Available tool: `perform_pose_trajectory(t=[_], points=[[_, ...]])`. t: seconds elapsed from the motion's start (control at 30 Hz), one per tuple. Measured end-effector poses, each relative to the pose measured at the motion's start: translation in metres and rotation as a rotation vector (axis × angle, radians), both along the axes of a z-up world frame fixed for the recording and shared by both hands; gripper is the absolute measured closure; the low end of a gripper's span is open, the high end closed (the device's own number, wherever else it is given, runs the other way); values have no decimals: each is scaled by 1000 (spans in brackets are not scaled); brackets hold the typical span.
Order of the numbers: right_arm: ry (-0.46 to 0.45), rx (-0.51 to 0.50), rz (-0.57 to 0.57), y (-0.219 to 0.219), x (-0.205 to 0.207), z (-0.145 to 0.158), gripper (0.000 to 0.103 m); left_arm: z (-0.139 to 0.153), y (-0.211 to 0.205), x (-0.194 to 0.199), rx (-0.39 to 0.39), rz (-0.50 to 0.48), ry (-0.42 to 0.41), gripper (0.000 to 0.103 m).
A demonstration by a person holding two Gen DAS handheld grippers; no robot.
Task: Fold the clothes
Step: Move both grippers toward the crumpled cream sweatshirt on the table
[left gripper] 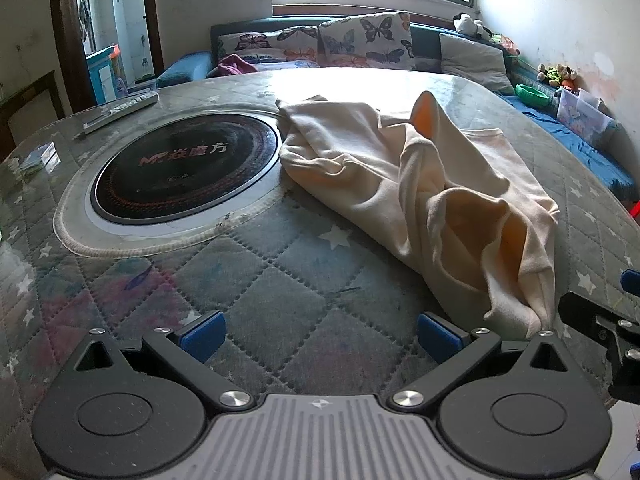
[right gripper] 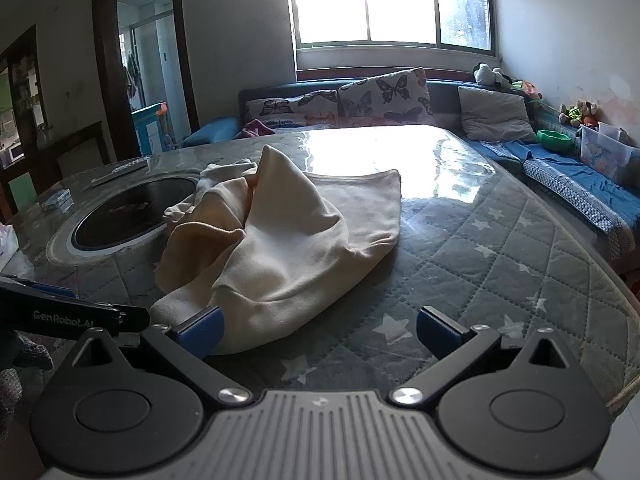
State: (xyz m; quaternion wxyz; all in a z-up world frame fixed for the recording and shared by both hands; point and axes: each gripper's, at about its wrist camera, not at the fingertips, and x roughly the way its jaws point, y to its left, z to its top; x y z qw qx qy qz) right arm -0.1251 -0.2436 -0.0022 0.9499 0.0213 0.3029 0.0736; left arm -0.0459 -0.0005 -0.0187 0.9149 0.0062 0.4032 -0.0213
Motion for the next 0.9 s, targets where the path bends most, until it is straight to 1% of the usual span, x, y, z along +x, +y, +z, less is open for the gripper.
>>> perform_pose_trajectory(t=[0.6, 0.9], points=[[9, 0, 7, 3, 14, 5, 0, 4, -4, 14, -5, -10, 19, 0], [20, 3, 14, 6, 26, 9, 0, 9, -3, 27, -10, -7, 26, 0]])
